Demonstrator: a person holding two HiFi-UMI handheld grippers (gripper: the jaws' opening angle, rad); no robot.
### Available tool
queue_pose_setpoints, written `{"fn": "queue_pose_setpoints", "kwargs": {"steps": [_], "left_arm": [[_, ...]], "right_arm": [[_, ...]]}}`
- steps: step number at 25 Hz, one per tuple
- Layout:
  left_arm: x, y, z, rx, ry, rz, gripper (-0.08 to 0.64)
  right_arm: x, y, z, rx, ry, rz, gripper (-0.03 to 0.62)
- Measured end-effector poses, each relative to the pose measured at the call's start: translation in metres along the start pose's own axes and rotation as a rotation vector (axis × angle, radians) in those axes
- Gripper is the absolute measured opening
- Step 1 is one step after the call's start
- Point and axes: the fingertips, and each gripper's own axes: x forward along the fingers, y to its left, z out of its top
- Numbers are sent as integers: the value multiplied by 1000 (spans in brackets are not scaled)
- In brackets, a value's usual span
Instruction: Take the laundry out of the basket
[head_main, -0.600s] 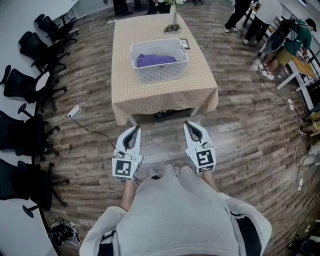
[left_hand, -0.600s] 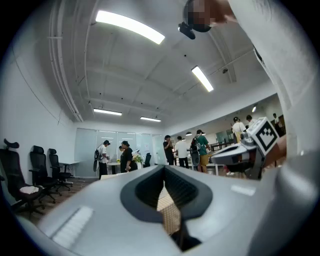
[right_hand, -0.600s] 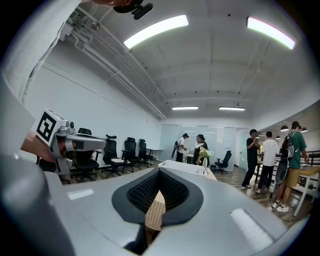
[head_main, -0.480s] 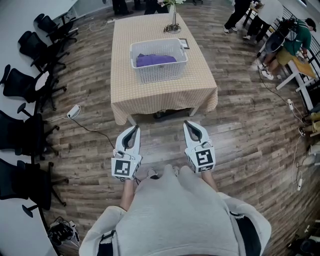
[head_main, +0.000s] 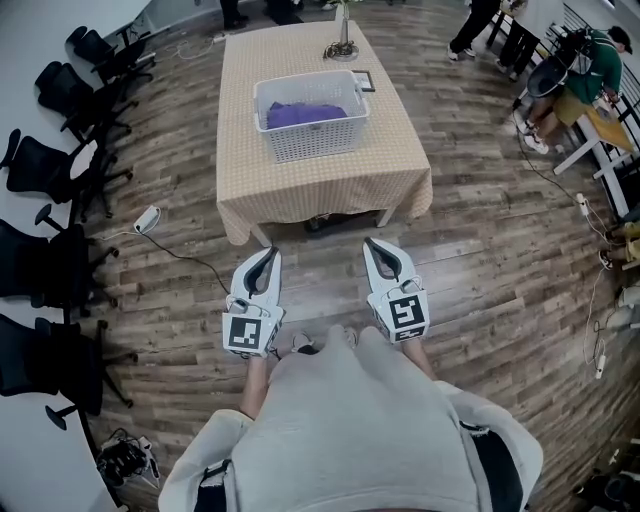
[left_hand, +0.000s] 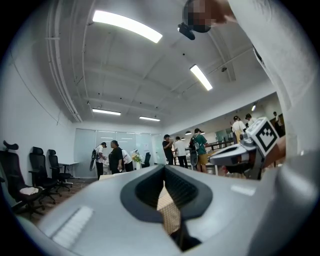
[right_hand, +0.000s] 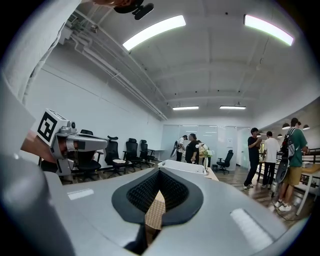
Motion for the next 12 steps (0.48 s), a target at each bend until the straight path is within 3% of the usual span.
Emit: {"fn": "queue_pose_setpoints", "kwargs": {"steps": [12], "left_arm": [[3,-37,7,29,26,50,11]], "right_arm": [[-24,-12,-15,17,-24,71,-2]]}}
